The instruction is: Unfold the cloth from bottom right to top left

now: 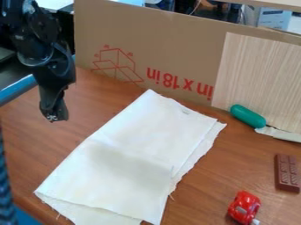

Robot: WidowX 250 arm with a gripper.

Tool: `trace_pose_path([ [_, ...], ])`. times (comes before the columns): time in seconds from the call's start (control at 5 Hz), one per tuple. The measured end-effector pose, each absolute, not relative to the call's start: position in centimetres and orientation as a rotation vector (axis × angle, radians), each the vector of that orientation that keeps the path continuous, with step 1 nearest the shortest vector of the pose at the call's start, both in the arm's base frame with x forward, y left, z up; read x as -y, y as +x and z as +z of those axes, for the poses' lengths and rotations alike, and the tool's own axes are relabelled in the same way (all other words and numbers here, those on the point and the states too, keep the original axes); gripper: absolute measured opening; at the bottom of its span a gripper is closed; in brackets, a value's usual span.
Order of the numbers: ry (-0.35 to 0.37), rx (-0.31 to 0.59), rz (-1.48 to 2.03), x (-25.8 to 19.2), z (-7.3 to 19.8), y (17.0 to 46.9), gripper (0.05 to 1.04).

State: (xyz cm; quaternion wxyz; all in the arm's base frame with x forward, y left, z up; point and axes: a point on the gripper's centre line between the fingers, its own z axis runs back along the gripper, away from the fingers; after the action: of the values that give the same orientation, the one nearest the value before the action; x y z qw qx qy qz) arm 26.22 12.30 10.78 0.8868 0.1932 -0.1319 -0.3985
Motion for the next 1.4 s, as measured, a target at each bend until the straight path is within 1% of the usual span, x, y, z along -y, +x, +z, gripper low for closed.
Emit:
trace_pose_path([
  [0.2,0.378,0.263,-0.820,-12.1,10.2,26.0,1.000],
  [0.4,0.282,0.250,-0.821,-9.2,9.2,25.5,1.001],
  [0.6,0.206,0.254,-0.824,-5.8,8.9,24.8,1.000],
  [0.8,0.170,0.267,-0.826,-1.5,8.1,24.2,1.000],
  [1.0,0.146,0.296,-0.781,3.1,6.7,23.8,1.000],
  [1.2,0.165,0.298,-0.728,5.7,5.5,23.8,1.000],
  [1.4,0.213,0.279,-0.713,7.7,3.7,23.8,1.000],
])
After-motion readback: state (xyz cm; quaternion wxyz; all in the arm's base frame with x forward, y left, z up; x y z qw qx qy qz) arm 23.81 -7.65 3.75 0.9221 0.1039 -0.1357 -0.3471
